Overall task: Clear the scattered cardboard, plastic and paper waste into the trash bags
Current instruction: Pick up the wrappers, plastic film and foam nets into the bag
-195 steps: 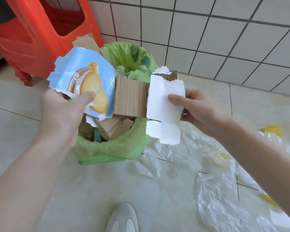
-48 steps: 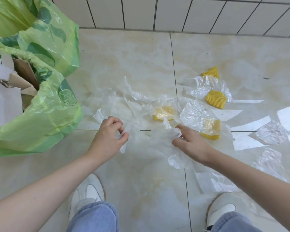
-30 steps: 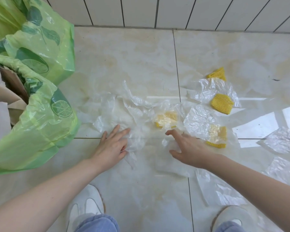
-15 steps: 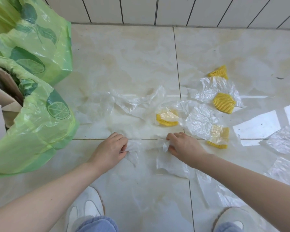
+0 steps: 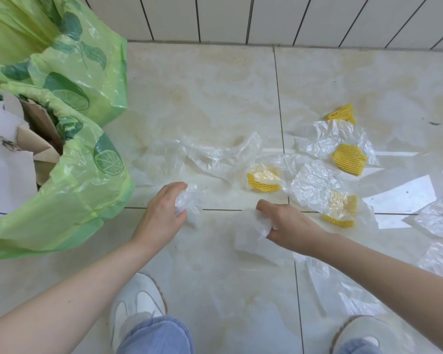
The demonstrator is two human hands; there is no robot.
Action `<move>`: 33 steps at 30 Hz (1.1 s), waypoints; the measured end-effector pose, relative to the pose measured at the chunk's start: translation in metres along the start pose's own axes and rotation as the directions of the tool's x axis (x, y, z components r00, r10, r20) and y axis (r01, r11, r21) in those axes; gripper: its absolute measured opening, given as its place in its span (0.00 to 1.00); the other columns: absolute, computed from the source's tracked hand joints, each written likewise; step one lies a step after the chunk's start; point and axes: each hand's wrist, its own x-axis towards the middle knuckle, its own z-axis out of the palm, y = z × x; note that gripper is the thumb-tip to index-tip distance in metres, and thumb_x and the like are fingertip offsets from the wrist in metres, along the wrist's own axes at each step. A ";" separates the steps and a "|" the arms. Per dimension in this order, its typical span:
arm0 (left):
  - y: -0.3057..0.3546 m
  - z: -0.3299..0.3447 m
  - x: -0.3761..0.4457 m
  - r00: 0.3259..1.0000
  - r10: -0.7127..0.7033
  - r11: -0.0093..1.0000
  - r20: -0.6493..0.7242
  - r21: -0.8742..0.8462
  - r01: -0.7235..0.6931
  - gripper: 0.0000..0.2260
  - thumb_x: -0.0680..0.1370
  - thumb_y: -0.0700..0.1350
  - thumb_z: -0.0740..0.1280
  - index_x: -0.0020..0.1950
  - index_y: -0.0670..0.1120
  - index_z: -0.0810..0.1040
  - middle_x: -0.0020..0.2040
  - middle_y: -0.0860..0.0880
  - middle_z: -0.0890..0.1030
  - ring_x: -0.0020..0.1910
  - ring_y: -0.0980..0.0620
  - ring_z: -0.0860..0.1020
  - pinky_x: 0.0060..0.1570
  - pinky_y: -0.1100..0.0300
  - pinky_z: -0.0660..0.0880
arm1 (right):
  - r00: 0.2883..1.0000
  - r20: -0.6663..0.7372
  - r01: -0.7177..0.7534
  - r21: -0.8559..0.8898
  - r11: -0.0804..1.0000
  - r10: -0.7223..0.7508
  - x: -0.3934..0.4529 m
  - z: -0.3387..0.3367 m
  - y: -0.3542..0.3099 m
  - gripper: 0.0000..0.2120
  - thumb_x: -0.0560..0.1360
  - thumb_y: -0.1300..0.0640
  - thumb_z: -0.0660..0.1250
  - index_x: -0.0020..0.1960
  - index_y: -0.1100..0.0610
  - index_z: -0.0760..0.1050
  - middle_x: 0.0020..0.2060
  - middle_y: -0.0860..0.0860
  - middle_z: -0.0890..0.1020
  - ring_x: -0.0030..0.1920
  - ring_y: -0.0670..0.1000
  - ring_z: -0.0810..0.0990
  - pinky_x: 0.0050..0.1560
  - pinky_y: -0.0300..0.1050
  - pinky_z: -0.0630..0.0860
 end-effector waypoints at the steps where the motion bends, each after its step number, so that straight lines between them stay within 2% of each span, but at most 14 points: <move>1: 0.001 -0.002 0.000 0.999 -0.031 1.000 -0.033 0.003 0.031 0.21 0.71 0.33 0.69 0.64 0.40 0.76 0.62 0.45 0.78 0.61 0.48 0.76 0.60 0.67 0.64 | 1.000 -0.018 0.009 0.022 1.000 -0.009 0.001 -0.002 -0.005 0.13 0.72 0.58 0.65 0.54 0.53 0.66 0.42 0.52 0.80 0.41 0.55 0.76 0.39 0.51 0.74; 4: 0.009 -0.006 -0.002 0.990 -0.085 0.996 -0.110 -0.018 0.083 0.08 0.72 0.38 0.68 0.49 0.41 0.82 0.47 0.45 0.84 0.49 0.44 0.79 0.50 0.61 0.70 | 0.995 -0.090 0.045 0.054 0.998 -0.040 0.004 -0.011 -0.020 0.19 0.73 0.57 0.66 0.63 0.54 0.67 0.47 0.51 0.81 0.47 0.54 0.77 0.43 0.50 0.74; 5: 0.011 -0.007 -0.002 0.989 -0.089 0.996 -0.116 -0.025 0.087 0.03 0.72 0.38 0.68 0.42 0.42 0.81 0.38 0.47 0.82 0.41 0.44 0.77 0.41 0.62 0.68 | 0.992 -0.113 0.064 0.047 0.997 -0.058 0.006 -0.015 -0.024 0.18 0.73 0.57 0.66 0.62 0.55 0.70 0.47 0.51 0.80 0.47 0.55 0.77 0.44 0.51 0.74; 7: 0.012 -0.009 0.000 0.984 -0.129 0.991 -0.123 -0.035 0.126 0.08 0.73 0.38 0.68 0.34 0.42 0.74 0.27 0.49 0.72 0.32 0.45 0.68 0.32 0.62 0.62 | 0.981 -0.159 0.124 0.070 0.990 -0.111 0.012 -0.022 -0.031 0.08 0.73 0.58 0.66 0.52 0.58 0.75 0.40 0.50 0.78 0.41 0.55 0.76 0.41 0.52 0.74; 8: 0.011 -0.010 0.003 0.980 -0.149 0.989 -0.135 -0.041 0.144 0.09 0.73 0.39 0.68 0.34 0.40 0.72 0.26 0.46 0.70 0.31 0.45 0.67 0.30 0.62 0.62 | 0.976 -0.179 0.141 0.094 0.986 -0.122 0.014 -0.026 -0.034 0.04 0.73 0.59 0.66 0.45 0.59 0.74 0.36 0.50 0.76 0.37 0.53 0.73 0.38 0.49 0.72; 10: 0.010 -0.012 0.012 0.973 -0.181 0.982 -0.143 -0.072 0.173 0.11 0.74 0.40 0.68 0.35 0.37 0.71 0.28 0.42 0.70 0.30 0.46 0.65 0.29 0.61 0.62 | 0.973 -0.206 0.141 0.148 0.979 -0.109 0.021 -0.034 -0.040 0.09 0.74 0.59 0.66 0.37 0.58 0.68 0.30 0.48 0.70 0.32 0.49 0.68 0.33 0.40 0.65; 12: 0.008 -0.014 0.021 0.966 -0.211 0.974 -0.152 -0.118 0.194 0.12 0.74 0.40 0.68 0.34 0.39 0.68 0.28 0.46 0.67 0.28 0.49 0.64 0.28 0.62 0.60 | 0.965 -0.244 0.142 0.172 0.975 -0.097 0.029 -0.044 -0.046 0.14 0.74 0.59 0.65 0.34 0.54 0.63 0.30 0.46 0.67 0.33 0.49 0.66 0.33 0.40 0.61; 15: 0.009 -0.018 0.037 0.957 -0.216 0.971 -0.195 -0.147 0.189 0.04 0.73 0.39 0.67 0.41 0.40 0.74 0.38 0.47 0.73 0.35 0.51 0.68 0.36 0.60 0.64 | 0.965 -0.262 0.085 0.218 0.972 -0.025 0.047 -0.054 -0.050 0.12 0.75 0.58 0.64 0.35 0.53 0.65 0.38 0.50 0.71 0.43 0.54 0.69 0.41 0.42 0.63; 17: 0.009 -0.018 0.044 0.947 -0.232 0.969 -0.220 -0.140 0.205 0.14 0.73 0.37 0.68 0.57 0.42 0.74 0.55 0.47 0.73 0.48 0.53 0.70 0.46 0.65 0.64 | 0.966 -0.258 0.043 0.226 0.973 0.017 0.062 -0.056 -0.051 0.08 0.75 0.55 0.64 0.39 0.55 0.69 0.47 0.51 0.72 0.49 0.54 0.67 0.47 0.42 0.64; 20: 0.010 -0.019 0.052 0.943 -0.243 0.965 -0.229 -0.151 0.213 0.25 0.71 0.33 0.67 0.68 0.43 0.68 0.67 0.44 0.66 0.55 0.56 0.67 0.50 0.72 0.60 | 0.972 -0.233 0.010 0.149 0.989 0.025 0.085 -0.054 -0.052 0.05 0.76 0.54 0.64 0.44 0.55 0.73 0.58 0.52 0.71 0.55 0.55 0.63 0.55 0.39 0.61; 22: 0.007 -0.017 0.058 0.952 -0.238 0.968 -0.194 -0.123 0.218 0.29 0.71 0.32 0.67 0.71 0.43 0.65 0.69 0.43 0.62 0.59 0.51 0.69 0.53 0.72 0.59 | 0.984 -0.176 -0.028 0.061 0.998 0.038 0.100 -0.051 -0.051 0.11 0.75 0.54 0.63 0.55 0.57 0.76 0.66 0.54 0.66 0.63 0.60 0.61 0.62 0.45 0.62; 25: 0.002 -0.016 0.065 0.959 -0.277 0.961 -0.062 -0.012 0.276 0.34 0.71 0.34 0.67 0.74 0.49 0.60 0.75 0.45 0.54 0.61 0.44 0.72 0.54 0.63 0.65 | 0.995 -0.080 -0.069 -0.076 0.995 0.063 0.114 -0.045 -0.048 0.18 0.74 0.56 0.62 0.63 0.53 0.73 0.73 0.55 0.58 0.70 0.64 0.55 0.67 0.55 0.62; 29: -0.003 -0.015 0.071 0.918 -0.390 0.918 0.073 0.114 0.381 0.37 0.72 0.36 0.67 0.77 0.53 0.54 0.78 0.45 0.44 0.63 0.40 0.72 0.59 0.54 0.69 | 0.996 -0.017 -0.087 -0.138 0.987 0.086 0.124 -0.039 -0.044 0.21 0.74 0.59 0.60 0.67 0.50 0.70 0.76 0.54 0.54 0.72 0.63 0.53 0.67 0.55 0.60; 33: -0.008 -0.011 0.075 0.874 -0.472 0.879 0.116 0.138 0.456 0.35 0.73 0.38 0.67 0.77 0.50 0.55 0.78 0.43 0.43 0.68 0.40 0.68 0.63 0.54 0.67 | 0.997 0.006 -0.071 -0.190 0.979 0.074 0.127 -0.033 -0.040 0.21 0.74 0.60 0.59 0.66 0.50 0.71 0.75 0.54 0.56 0.71 0.63 0.53 0.67 0.55 0.59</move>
